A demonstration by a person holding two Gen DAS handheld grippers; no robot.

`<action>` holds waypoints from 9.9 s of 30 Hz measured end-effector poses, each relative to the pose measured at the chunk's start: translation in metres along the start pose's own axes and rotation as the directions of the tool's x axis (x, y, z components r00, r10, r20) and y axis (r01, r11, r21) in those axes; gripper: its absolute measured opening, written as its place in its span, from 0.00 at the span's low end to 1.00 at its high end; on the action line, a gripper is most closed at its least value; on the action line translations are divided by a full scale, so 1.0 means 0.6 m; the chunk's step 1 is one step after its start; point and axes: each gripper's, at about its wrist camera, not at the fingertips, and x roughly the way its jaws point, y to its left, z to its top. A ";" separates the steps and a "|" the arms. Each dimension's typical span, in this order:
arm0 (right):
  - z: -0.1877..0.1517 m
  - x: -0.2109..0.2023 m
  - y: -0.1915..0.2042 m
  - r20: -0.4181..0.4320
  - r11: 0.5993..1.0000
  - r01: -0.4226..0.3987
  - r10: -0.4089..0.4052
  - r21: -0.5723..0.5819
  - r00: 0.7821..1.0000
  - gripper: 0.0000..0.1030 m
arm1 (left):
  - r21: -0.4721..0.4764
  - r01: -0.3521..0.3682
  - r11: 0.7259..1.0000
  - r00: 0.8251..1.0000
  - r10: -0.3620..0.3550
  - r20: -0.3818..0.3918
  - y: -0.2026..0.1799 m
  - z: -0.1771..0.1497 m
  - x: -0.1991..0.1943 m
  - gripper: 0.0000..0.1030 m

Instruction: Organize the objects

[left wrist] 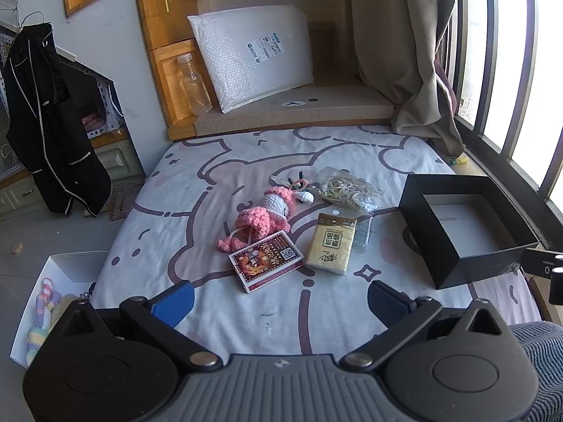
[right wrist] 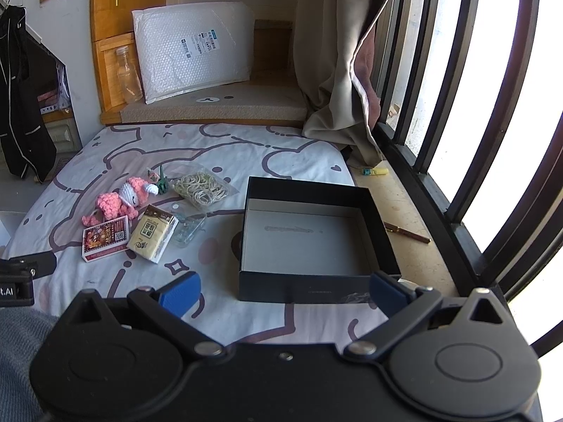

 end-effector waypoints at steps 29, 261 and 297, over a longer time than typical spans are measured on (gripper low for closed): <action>-0.001 0.001 -0.002 -0.005 1.000 0.001 -0.001 0.001 1.000 1.00 | 0.002 0.005 1.000 1.000 -0.005 -0.001 -0.001 0.000 0.001 1.00; 0.017 0.346 0.197 -0.302 0.952 -0.304 0.295 0.017 0.906 0.71 | -0.247 -0.089 0.965 0.945 0.003 -0.326 0.117 -0.004 0.342 0.86; 0.075 0.174 0.103 -0.117 0.967 -0.254 0.255 0.023 0.960 0.71 | -0.173 -0.007 0.985 0.987 -0.021 -0.161 0.076 0.053 0.124 0.86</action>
